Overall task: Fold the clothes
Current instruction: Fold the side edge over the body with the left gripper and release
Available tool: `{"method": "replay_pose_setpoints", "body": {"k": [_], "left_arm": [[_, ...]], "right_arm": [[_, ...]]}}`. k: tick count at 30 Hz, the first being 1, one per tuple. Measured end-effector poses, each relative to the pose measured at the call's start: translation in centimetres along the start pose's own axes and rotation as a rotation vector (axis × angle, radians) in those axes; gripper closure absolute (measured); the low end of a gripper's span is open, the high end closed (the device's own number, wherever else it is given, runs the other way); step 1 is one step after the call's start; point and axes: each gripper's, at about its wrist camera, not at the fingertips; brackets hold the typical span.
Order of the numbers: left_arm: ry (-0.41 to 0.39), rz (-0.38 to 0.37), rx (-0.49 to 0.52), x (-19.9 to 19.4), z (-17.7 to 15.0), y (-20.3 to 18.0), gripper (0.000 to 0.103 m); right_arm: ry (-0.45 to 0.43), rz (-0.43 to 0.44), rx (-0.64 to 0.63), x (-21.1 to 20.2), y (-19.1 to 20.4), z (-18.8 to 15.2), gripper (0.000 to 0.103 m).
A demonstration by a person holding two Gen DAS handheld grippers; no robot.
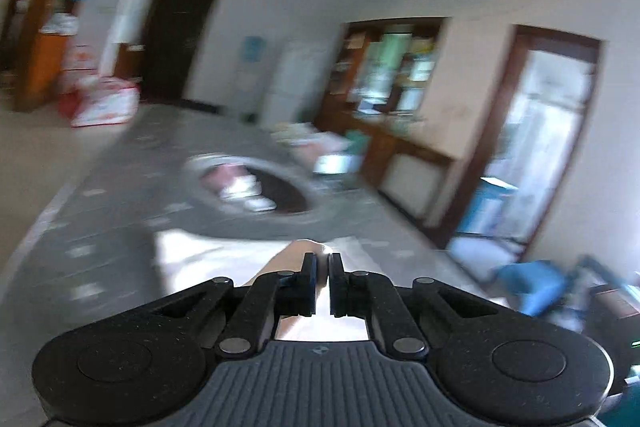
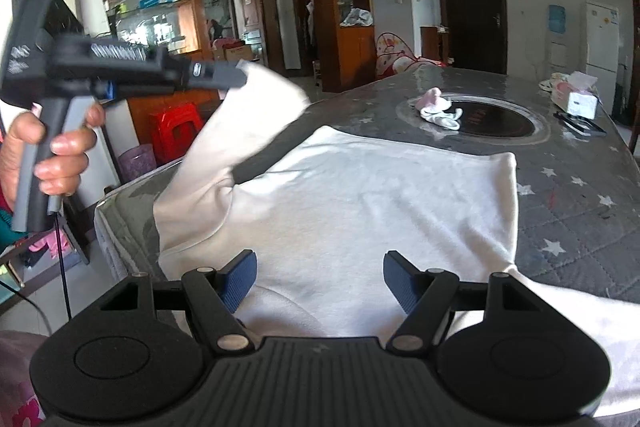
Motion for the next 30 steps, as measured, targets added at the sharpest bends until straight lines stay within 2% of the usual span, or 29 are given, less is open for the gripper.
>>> {"method": "replay_pose_setpoints", "body": {"k": [3, 4, 6, 9, 10, 11, 15, 20, 22, 27, 28, 29, 30], "left_arm": [[0.016, -0.112, 0.005, 2.0, -0.1, -2.0, 0.097], [0.031, -0.129, 0.007, 2.6, -0.3, -2.4, 0.096], [0.063, -0.150, 0.012, 3.7, -0.8, -3.2, 0.090], [0.110, -0.165, 0.032, 4.8, -1.7, -3.8, 0.071], [0.119, -0.159, 0.042, 4.7, -2.0, -3.7, 0.061], [0.118, -0.144, 0.053, 4.3, -2.2, -3.3, 0.057], [0.125, -0.043, 0.067, 2.0, -3.3, -0.7, 0.053], [0.192, 0.116, 0.042, -1.6, -5.8, 3.0, 0.049], [0.221, 0.135, 0.046, -2.9, -6.8, 3.6, 0.047], [0.240, 0.154, 0.079, -4.2, -8.5, 3.2, 0.047], [0.235, 0.156, 0.084, -4.2, -8.6, 3.2, 0.049], [0.226, 0.162, 0.087, -4.3, -8.6, 3.1, 0.049], [0.216, 0.171, 0.088, -4.3, -8.4, 3.0, 0.049]], "right_arm": [[-0.003, -0.007, 0.022, -0.4, -0.5, 0.0, 0.032], [-0.003, -0.010, 0.028, -0.5, -0.6, -0.1, 0.032], [0.002, -0.013, 0.037, -0.5, -0.8, -0.2, 0.032], [0.014, -0.015, 0.053, -0.4, -1.1, -0.4, 0.032], [0.017, -0.015, 0.058, -0.3, -1.2, -0.4, 0.032], [0.019, -0.015, 0.061, -0.2, -1.3, -0.5, 0.032], [0.023, -0.023, 0.072, 0.0, -1.7, -0.4, 0.032], [0.036, -0.060, 0.081, 0.7, -2.4, -0.2, 0.038], [0.049, -0.085, 0.084, 1.2, -2.9, -0.1, 0.041], [0.112, -0.137, 0.120, 3.1, -4.3, -0.2, 0.053], [0.114, -0.144, 0.114, 3.1, -4.2, -0.2, 0.061], [0.117, -0.154, 0.107, 3.2, -4.2, -0.2, 0.074], [0.121, -0.167, 0.100, 3.2, -4.1, -0.1, 0.076]]}}
Point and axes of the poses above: each gripper's, at about its wrist camera, not at the fingertips, and x roughly the way its jaws point, y to its left, z to its top
